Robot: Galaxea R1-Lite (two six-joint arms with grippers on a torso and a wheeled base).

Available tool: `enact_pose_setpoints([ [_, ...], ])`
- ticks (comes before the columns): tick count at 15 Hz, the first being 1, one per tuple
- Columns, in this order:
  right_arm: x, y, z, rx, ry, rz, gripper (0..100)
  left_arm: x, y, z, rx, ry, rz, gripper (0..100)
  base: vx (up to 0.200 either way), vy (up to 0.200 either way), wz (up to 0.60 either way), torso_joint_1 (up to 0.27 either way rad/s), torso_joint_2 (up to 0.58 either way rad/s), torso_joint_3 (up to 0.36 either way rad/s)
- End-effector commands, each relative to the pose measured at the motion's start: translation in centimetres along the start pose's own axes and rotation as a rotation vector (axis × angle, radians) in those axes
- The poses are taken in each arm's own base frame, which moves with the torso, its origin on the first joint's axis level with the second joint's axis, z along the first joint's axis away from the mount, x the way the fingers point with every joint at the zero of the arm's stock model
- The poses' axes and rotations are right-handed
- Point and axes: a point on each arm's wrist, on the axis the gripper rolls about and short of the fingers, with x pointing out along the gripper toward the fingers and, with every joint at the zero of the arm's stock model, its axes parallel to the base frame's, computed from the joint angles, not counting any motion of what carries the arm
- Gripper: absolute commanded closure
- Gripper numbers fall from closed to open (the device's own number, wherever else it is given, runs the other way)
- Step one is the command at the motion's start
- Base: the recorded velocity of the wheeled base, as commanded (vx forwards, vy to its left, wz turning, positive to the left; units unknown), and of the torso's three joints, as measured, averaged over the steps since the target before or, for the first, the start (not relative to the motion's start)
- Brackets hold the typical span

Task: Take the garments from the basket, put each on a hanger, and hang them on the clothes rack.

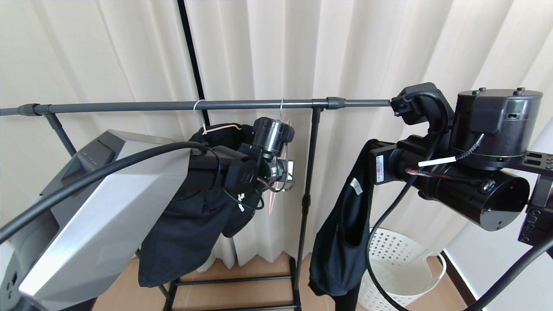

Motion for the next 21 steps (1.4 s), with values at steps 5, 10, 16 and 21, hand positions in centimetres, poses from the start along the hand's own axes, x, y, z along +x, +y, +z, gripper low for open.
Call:
enact_pose_setpoints([
  [5,-0.2,-0.1,0.1,0.002,-0.004,0.000,100,-6.8,1.6,2.7,-0.007,-0.058,-0.024,100,0.000,0.000,0.00,0.000,0.00,0.000],
  [10,0.0,0.0,-0.1,0.001,0.001,0.000,100,-12.3,3.1,1.1,0.045,-0.034,-0.062,100,0.000,0.000,0.00,0.000,0.00,0.000],
  [16,-0.2,-0.1,0.1,0.001,-0.003,-0.001,100,-18.7,6.9,-6.7,0.220,-0.117,-0.164,100,0.000,0.000,0.00,0.000,0.00,0.000],
  [21,0.2,-0.5,0.0,0.001,0.003,-0.021,100,-21.9,8.9,-10.9,0.243,-0.168,-0.304,100,0.000,0.000,0.00,0.000,0.00,0.000],
])
